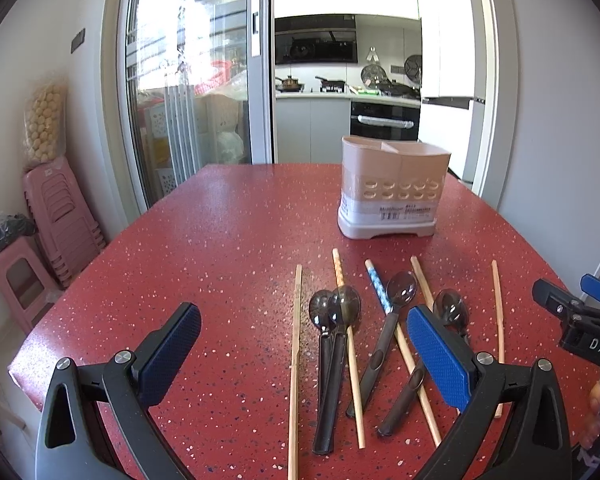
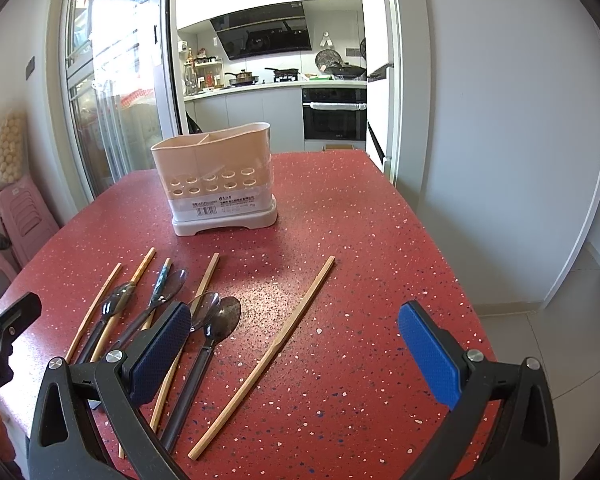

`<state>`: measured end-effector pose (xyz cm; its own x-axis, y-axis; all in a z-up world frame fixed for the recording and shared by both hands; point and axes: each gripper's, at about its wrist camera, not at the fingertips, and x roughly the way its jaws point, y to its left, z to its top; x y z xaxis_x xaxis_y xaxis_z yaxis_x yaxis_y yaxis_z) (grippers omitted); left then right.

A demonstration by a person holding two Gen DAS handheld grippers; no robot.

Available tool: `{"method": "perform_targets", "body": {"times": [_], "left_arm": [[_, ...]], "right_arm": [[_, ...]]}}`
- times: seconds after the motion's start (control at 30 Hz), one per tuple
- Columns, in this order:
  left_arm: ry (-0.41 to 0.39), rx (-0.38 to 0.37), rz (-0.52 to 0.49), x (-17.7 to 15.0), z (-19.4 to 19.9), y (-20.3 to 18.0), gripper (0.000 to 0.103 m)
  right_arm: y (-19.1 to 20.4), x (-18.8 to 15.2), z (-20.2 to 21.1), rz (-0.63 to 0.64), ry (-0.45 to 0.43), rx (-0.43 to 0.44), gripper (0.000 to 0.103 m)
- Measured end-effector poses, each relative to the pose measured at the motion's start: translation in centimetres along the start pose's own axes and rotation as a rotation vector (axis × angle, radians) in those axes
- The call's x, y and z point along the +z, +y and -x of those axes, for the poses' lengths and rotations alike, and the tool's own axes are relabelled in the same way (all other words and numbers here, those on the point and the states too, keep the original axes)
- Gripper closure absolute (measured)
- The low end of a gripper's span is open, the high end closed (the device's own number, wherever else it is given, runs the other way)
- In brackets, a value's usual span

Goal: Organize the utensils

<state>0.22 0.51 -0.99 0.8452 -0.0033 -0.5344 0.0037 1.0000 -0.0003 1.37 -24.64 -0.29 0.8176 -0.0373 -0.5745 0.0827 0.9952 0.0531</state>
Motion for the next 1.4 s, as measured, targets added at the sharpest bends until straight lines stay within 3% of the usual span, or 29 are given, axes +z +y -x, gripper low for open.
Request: {"method": "perform_targets", "body": {"times": [0.3,0.47,0.63,0.77,0.83,0.97,1.13,1.4], "left_arm": [[0.215,-0.027,0.025,0.2,-4.5,3.0,0.000],[0.310,-0.032,-0.018,0.5,-7.1,3.9,0.000],[0.386,-0.072,-0.016,0.7,-9.3,4.5,0.000],[0.430,-0.102,-0.020,1.0,-10.5,4.5,0.000],[0.456,-0.121,-0.023,1.1,-11.3,4.4,0.000],[0.526,-0.138,-0.046,1.1,-12.9,3.9,0.000],[0.548,-0.139,-0.071,1.3,-13.9,3.5,0.000],[0.587,-0.180,-0.124,2.1,-15.1,2.7,0.003]], "right_arm": [[-1.5,1.7,-2.6,-0.028,0.153,0.002,0.000],[-1.8,3.0,-5.6,-0.006,0.306,0.000,0.000],[-2.5,3.8,-8.5,-0.072,0.465,0.002,0.000],[-2.9,4.1,-10.2,-0.135,0.553,-0.002,0.008],[-3.0,4.2,-11.0,-0.169,0.597,-0.003,0.018],[-2.6,4.6,-12.3,-0.189,0.649,-0.011,0.026],[-2.0,4.2,-13.8,-0.198,0.744,-0.013,0.034],[0.8,3.4,-13.3,-0.028,0.738,-0.077,0.038]]}}
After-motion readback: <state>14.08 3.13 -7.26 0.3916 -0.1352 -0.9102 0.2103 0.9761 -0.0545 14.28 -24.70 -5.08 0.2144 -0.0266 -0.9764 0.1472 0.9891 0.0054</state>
